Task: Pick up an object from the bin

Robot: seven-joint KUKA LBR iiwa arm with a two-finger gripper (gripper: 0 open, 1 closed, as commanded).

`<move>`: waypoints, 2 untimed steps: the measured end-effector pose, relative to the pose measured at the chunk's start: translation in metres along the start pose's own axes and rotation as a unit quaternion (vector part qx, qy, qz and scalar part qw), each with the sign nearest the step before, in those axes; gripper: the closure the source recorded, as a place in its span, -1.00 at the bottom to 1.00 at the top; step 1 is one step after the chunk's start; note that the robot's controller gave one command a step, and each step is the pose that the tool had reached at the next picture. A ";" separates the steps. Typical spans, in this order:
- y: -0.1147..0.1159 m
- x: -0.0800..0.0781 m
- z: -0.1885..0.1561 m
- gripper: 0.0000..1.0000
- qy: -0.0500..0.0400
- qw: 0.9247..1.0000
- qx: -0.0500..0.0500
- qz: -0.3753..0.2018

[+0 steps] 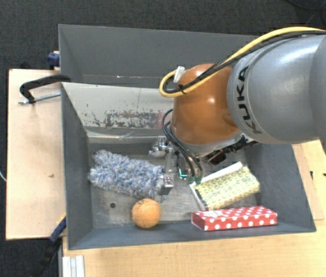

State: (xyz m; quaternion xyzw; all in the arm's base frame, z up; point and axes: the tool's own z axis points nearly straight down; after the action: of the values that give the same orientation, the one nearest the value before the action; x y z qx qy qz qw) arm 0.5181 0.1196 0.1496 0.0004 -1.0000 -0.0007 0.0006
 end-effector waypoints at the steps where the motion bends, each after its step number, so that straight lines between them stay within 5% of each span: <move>1: 0.018 -0.018 0.036 -1.00 -0.006 1.000 0.000 -0.015; 2: 0.036 -0.030 0.075 1.00 -0.004 1.000 -0.002 -0.031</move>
Offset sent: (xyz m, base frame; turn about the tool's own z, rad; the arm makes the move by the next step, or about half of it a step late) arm 0.0274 0.0345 -0.0796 -0.0627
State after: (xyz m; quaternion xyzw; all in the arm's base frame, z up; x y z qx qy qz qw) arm 0.5482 0.1561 0.0745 0.0315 -0.9995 -0.0023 -0.0034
